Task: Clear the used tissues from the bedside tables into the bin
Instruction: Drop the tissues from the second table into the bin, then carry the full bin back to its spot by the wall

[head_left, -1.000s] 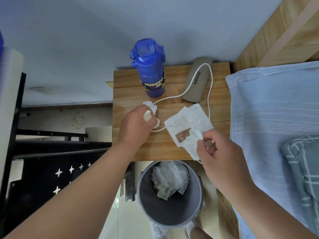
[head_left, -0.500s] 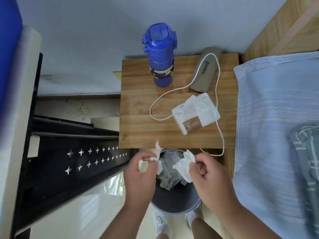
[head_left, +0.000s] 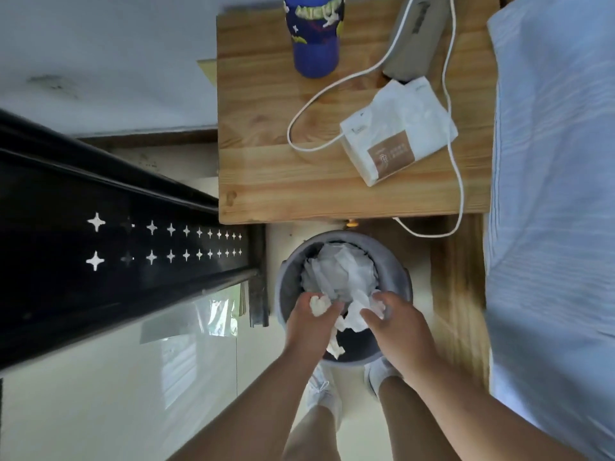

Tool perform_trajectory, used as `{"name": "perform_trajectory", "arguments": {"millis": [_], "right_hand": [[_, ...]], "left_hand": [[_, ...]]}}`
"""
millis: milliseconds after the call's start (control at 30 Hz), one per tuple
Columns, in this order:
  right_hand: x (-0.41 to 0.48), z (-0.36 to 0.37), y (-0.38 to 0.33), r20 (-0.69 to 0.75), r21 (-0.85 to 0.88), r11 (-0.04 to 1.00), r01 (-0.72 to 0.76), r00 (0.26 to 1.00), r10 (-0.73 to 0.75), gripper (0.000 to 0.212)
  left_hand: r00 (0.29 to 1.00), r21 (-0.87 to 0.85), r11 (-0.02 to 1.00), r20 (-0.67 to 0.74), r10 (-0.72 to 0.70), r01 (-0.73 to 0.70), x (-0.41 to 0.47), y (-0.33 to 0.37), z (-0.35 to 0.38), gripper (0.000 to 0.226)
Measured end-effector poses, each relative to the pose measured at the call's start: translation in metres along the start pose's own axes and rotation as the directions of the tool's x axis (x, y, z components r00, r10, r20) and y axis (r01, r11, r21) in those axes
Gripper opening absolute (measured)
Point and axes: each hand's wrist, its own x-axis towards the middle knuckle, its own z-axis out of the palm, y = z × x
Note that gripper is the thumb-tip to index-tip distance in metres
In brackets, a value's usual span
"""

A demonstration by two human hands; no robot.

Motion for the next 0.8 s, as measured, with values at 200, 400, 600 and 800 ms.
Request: {"name": "perform_trajectory", "arguments": {"millis": [200, 400, 600, 800], "right_hand": [[-0.002, 0.007, 0.024, -0.053, 0.007, 0.998, -0.057, 0.997, 0.058, 0.033], [0.023, -0.003, 0.053, -0.165, 0.151, 0.962, -0.225, 0.954, 0.249, 0.052], [0.049, 0.001, 0.054, 0.142, 0.308, 0.857, -0.414, 0.910, 0.389, 0.024], [-0.003, -0.019, 0.030, 0.048, 0.325, 0.879, -0.348, 0.935, 0.352, 0.017]], "left_hand": [[0.991, 0.040, 0.999, 0.133, -0.004, -0.002, 0.010, -0.016, -0.006, 0.073], [0.861, 0.301, 0.918, -0.358, 0.360, -0.259, 0.032, -0.023, -0.035, 0.018], [0.992, 0.143, 0.989, -0.126, -0.007, 0.025, 0.053, -0.017, -0.056, 0.033], [0.984, 0.040, 0.998, -0.174, -0.033, 0.040, -0.009, -0.011, -0.071, 0.017]]}}
